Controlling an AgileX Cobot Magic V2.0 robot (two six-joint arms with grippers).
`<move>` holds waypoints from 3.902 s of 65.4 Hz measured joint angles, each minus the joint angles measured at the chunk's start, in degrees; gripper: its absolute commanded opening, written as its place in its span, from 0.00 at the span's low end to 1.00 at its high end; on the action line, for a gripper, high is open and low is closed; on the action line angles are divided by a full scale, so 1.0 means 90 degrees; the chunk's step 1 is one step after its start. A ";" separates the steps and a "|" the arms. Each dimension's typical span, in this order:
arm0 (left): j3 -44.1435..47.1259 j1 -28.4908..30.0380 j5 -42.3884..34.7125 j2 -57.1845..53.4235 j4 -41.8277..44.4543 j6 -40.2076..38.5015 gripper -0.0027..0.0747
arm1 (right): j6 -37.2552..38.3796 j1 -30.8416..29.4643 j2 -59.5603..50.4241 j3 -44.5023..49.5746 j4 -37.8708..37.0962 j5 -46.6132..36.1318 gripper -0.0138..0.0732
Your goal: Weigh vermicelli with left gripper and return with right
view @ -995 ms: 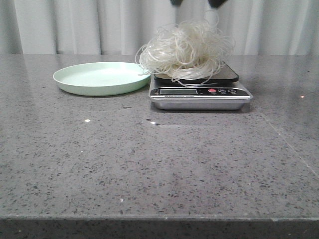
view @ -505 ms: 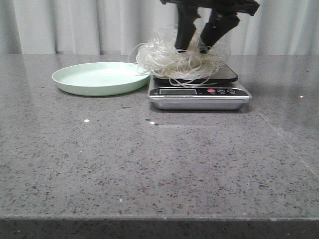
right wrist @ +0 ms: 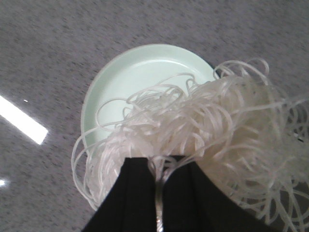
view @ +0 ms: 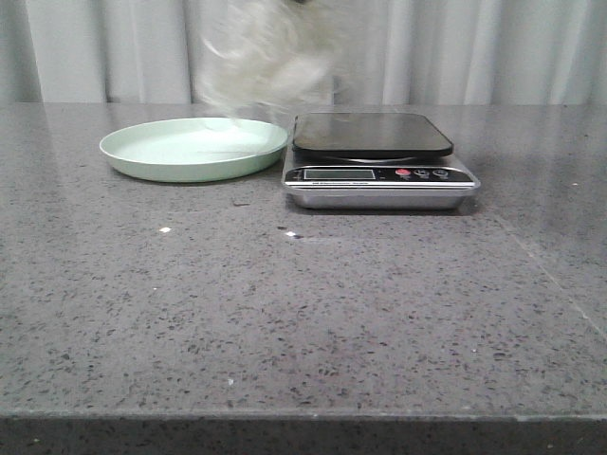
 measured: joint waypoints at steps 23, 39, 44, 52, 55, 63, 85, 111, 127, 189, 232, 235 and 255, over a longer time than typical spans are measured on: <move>0.0000 0.0000 0.0000 0.0000 -0.0027 0.0000 0.21 | 0.0000 0.0417 0.1126 -0.0028 0.0716 -0.1164 0.49; 0.0000 0.0000 0.0000 0.0000 -0.0052 0.0000 0.21 | 0.0000 0.0404 0.1181 -0.0101 0.1031 -0.1292 0.85; 0.0000 0.0000 0.0000 0.0000 -0.0052 0.0005 0.21 | 0.0000 0.0325 0.1116 -0.0228 0.0944 -0.1133 0.85; 0.0000 0.0000 0.0000 0.0000 -0.0052 0.0005 0.21 | -0.0047 0.0022 0.0741 -0.0349 0.0573 -0.0728 0.85; 0.0000 0.0000 0.0000 0.0000 -0.0052 0.0005 0.21 | -0.0047 -0.0163 0.0504 -0.0349 0.0478 -0.0524 0.85; 0.0000 0.0000 0.0000 0.0000 -0.0052 0.0005 0.21 | -0.0115 -0.0550 -0.0206 -0.0143 -0.0006 -0.0217 0.85; 0.0000 0.0000 0.0000 0.0000 -0.0052 0.0005 0.21 | -0.0335 -0.0677 -0.2865 0.2985 -0.1053 -0.0962 0.85; 0.0000 0.0000 0.0000 0.0000 -0.0052 0.0005 0.21 | -0.0503 -0.0677 -0.7589 0.7501 -0.1053 -0.2825 0.85; 0.0000 0.0000 0.0000 0.0000 -0.0052 0.0005 0.21 | -0.0502 -0.0677 -1.0546 0.9475 -0.1053 -0.3569 0.85; 0.0000 0.0000 0.0000 0.0000 -0.0052 0.0005 0.21 | -0.0502 -0.0677 -1.2097 1.0479 -0.1053 -0.3641 0.35; 0.2590 0.2787 -0.1407 -0.1360 0.0264 0.0005 0.21 | -0.0502 -0.0677 -1.2097 1.0479 -0.1053 -0.3641 0.35; 0.2590 0.2850 -0.1394 -0.1401 0.0275 0.0005 0.21 | -0.0502 -0.0677 -1.2097 1.0479 -0.1053 -0.3641 0.35; 0.2590 0.2946 -0.1483 -0.1401 0.0401 0.0005 0.21 | -0.0502 -0.0677 -1.2097 1.0479 -0.1053 -0.3629 0.35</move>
